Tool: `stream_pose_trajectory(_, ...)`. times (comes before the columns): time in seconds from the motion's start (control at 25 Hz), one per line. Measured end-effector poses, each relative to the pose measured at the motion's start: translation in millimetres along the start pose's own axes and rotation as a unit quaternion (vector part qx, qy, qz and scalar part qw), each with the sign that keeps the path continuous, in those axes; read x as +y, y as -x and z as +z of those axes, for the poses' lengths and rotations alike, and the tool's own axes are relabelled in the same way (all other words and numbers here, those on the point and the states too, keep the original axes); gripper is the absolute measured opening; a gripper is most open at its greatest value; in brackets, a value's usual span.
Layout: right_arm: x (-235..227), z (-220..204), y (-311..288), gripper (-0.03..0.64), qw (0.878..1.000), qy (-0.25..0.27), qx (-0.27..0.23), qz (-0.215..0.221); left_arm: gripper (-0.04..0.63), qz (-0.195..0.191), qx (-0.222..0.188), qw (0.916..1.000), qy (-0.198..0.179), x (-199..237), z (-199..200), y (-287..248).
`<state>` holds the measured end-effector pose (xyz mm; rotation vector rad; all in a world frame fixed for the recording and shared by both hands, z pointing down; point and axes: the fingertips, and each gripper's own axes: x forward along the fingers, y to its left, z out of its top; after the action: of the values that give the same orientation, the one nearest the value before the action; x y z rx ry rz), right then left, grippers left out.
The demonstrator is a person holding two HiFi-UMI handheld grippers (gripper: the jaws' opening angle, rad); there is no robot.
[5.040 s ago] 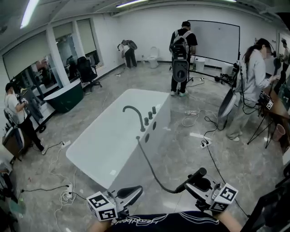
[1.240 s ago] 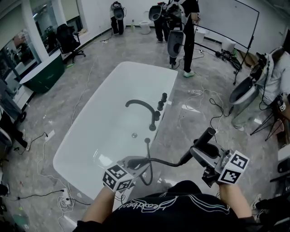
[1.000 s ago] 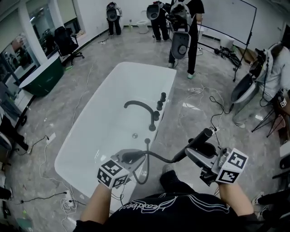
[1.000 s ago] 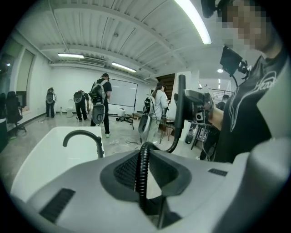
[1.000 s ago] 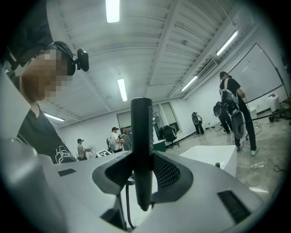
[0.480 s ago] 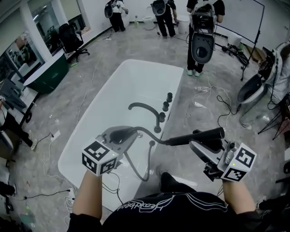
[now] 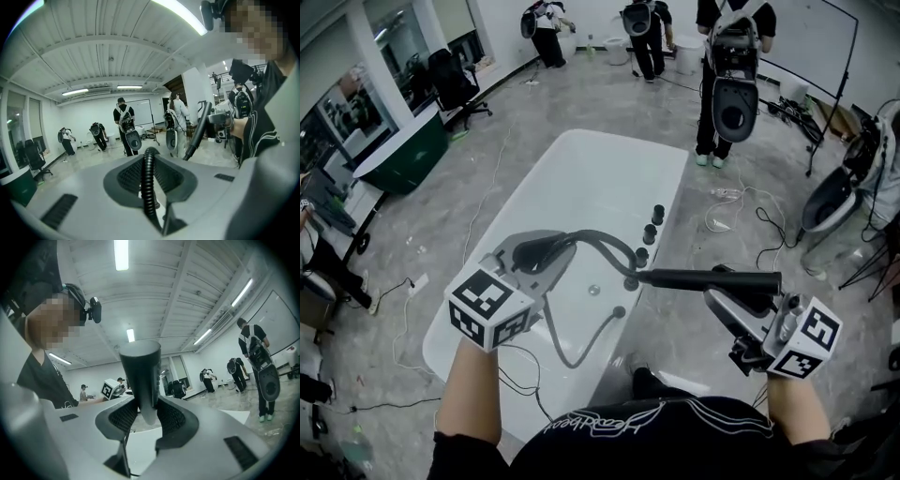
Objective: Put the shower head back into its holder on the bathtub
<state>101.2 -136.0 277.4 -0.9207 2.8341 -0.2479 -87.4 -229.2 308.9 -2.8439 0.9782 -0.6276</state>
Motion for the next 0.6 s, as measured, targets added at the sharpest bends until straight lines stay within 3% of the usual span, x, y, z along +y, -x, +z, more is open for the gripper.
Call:
stream_pose_trajectory(0.36, -18.9, 3.6, -5.6, 0.135, 1.000, -0.007, -0.003, -0.017, 0.064, 0.012, -0.035, 0.9977, -0.057, 34.3, 53.6, -11.7)
stream_pose_trajectory(0.6, -25.6, 2.3, 0.0, 0.135, 1.000, -0.003, -0.001, -0.026, 0.063, 0.025, -0.057, 0.9954, -0.073, 42.5, 88.6, -24.9)
